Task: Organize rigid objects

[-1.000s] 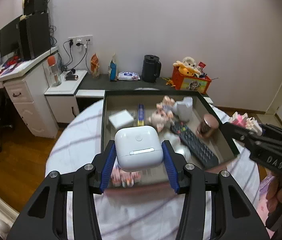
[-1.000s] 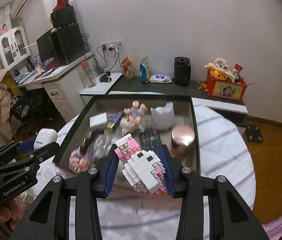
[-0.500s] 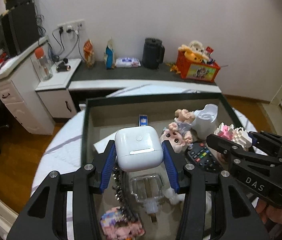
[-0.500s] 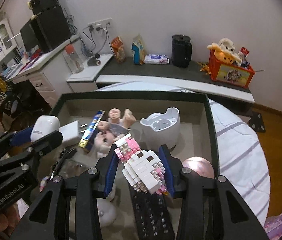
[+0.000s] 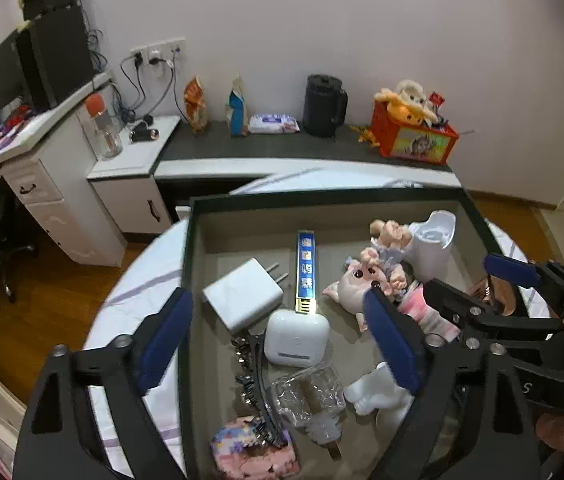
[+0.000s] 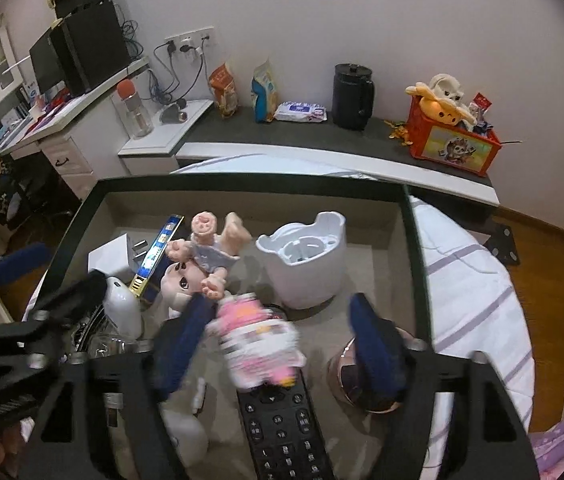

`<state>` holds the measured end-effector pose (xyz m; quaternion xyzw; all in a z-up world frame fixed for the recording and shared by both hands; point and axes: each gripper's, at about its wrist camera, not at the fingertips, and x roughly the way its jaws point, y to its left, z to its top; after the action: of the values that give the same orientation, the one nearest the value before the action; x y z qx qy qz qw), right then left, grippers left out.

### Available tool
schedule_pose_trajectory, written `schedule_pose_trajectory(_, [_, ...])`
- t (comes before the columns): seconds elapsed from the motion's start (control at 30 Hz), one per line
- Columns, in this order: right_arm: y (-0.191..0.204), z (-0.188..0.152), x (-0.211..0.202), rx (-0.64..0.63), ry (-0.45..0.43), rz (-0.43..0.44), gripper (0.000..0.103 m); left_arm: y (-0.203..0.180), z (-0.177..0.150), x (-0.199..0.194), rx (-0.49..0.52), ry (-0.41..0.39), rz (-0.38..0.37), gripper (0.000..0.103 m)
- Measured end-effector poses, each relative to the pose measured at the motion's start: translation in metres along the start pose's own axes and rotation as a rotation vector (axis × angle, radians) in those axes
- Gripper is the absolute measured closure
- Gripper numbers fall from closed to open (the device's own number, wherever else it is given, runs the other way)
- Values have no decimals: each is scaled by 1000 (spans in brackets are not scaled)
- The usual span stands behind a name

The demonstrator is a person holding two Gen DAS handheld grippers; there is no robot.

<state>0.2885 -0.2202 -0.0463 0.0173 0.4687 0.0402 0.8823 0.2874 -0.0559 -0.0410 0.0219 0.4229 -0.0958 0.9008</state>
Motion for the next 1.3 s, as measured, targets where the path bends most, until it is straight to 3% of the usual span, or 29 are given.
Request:
schedule_pose_trajectory(0.13, [-1,-3,-18,25,-20,17,18,5,-4,-30,-6,-62,17,1])
schedule_pose_trajectory(0.37, [5,-18,-61,58,-75,27,18,10,-25,-91,-25,-150,35,0])
schedule_pose_trajectory(0.67, [17,-67,-144,69,-197,34,18,5,-71,-172,-13,-241,53,0])
schedule_pose_trajectory(0.97, [21,-134,-204,83,-275,2,17,8,-116,-220,-53,-266,43,0])
schedule_pose_trajectory(1.3, [20,-191,-220,111,-248,-29,17,3,-167,-241,-73,-235,54,0])
